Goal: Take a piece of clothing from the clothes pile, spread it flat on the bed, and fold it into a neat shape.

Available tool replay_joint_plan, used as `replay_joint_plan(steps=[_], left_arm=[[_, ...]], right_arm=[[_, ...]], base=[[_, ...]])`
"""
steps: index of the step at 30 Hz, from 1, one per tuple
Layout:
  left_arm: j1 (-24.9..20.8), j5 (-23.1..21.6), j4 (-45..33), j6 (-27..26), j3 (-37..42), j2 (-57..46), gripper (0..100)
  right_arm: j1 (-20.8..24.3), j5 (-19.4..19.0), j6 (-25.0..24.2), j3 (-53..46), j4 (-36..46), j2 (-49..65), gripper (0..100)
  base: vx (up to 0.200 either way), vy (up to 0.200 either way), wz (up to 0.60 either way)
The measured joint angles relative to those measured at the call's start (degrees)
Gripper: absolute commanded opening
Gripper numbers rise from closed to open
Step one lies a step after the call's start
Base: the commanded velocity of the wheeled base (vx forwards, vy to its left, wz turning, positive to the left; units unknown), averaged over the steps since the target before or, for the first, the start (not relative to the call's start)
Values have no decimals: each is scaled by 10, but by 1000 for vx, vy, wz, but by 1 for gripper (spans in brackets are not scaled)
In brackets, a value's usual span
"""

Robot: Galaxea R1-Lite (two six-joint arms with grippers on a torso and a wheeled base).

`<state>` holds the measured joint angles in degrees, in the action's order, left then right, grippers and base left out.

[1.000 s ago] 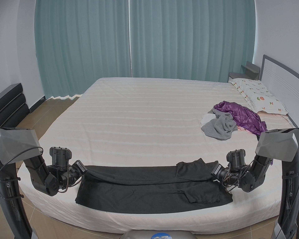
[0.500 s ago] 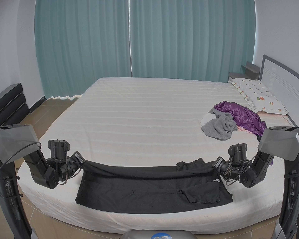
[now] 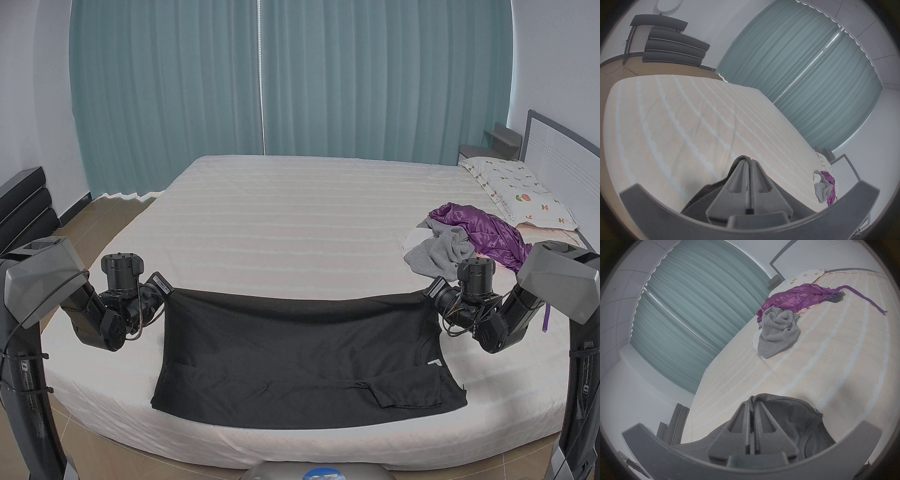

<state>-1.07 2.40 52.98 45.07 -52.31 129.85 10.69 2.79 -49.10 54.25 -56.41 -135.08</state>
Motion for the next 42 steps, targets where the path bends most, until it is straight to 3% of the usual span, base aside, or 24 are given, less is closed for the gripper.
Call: replay_joint_plan(steps=[7, 15, 30, 42], left_arm=[[0, 0, 46, 0, -14, 29, 0], [1, 0, 43, -5, 2, 32, 0], [9, -2, 48, -70, 139, 12, 0], [5, -3, 49, -76, 188, 13, 0]], right_arm=[[-2, 2, 0, 20, -3, -22, 0], [-6, 0, 1, 1, -3, -19, 0], [-7, -43, 17, -158, -16, 12, 0], [-3, -45, 55, -204, -62, -16, 0]], base=[[0, 0, 0], [0, 0, 0], [0, 0, 0], [0, 0, 0]])
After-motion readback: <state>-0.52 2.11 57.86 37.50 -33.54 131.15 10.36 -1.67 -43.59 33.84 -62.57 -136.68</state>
